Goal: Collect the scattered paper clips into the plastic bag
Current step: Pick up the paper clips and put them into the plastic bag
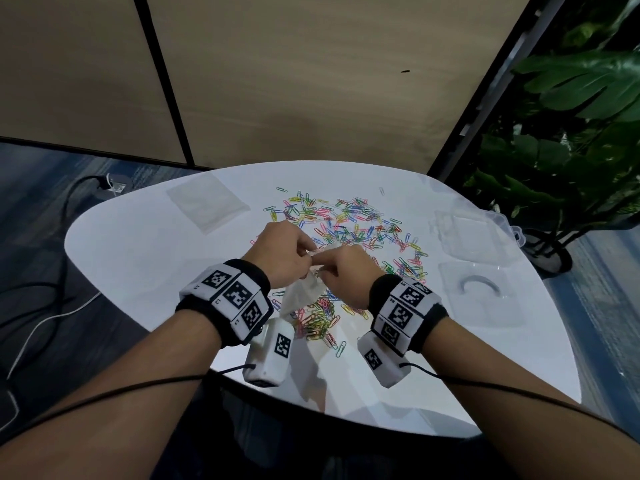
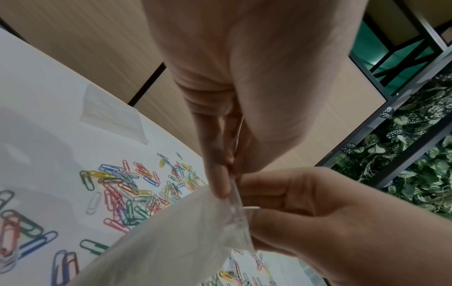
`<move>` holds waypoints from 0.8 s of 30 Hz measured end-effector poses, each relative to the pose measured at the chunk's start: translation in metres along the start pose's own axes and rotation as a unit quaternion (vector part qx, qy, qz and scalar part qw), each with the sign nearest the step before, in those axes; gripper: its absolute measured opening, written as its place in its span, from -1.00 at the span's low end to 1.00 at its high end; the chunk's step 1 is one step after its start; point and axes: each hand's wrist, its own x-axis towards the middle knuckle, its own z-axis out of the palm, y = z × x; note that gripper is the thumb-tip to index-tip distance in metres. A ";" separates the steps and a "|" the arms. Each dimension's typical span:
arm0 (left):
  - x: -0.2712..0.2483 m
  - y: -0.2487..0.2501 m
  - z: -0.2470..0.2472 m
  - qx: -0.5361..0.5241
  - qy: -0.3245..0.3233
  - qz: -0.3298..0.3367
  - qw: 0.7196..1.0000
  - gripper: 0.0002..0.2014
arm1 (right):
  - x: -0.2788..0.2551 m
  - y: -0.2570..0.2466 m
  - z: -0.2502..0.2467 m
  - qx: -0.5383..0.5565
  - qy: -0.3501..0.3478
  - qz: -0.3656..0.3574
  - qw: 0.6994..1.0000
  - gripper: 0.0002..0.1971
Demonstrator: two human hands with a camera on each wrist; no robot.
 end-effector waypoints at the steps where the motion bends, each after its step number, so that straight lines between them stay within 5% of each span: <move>1: 0.000 0.000 -0.001 -0.001 0.002 -0.004 1.000 -0.71 | -0.003 0.002 -0.003 0.027 0.016 -0.005 1.000 -0.59; 4: -0.001 -0.001 -0.005 0.004 0.008 -0.007 1.000 -0.71 | -0.012 0.021 -0.015 0.176 0.110 0.043 0.977 -0.70; 6: -0.001 -0.002 -0.008 0.009 0.010 -0.005 1.000 -0.71 | -0.019 0.046 -0.019 0.180 0.111 0.126 0.969 -0.77; 7: -0.001 -0.003 -0.009 0.010 0.011 -0.006 1.000 -0.71 | -0.024 0.061 -0.018 0.144 0.072 0.182 0.970 -0.71; 10: 0.000 -0.005 -0.012 0.020 0.014 -0.006 1.000 -0.70 | -0.044 0.093 0.005 0.038 -0.099 0.319 0.942 -0.12; 12: -0.001 -0.006 -0.012 0.022 0.015 -0.007 1.000 -0.69 | -0.056 0.100 0.031 -0.028 -0.134 0.313 0.940 0.11; 14: -0.001 -0.008 -0.013 0.022 0.014 -0.007 1.000 -0.68 | -0.058 0.099 0.054 -0.054 -0.099 0.287 0.951 0.11; 19: 0.001 -0.020 -0.020 0.010 0.025 -0.019 0.999 -0.68 | -0.032 0.090 0.067 -0.002 0.025 0.265 0.964 -0.15; 24: 0.002 -0.027 -0.023 0.011 0.040 -0.011 0.999 -0.68 | -0.007 0.093 0.069 -0.161 0.031 0.179 0.970 -0.48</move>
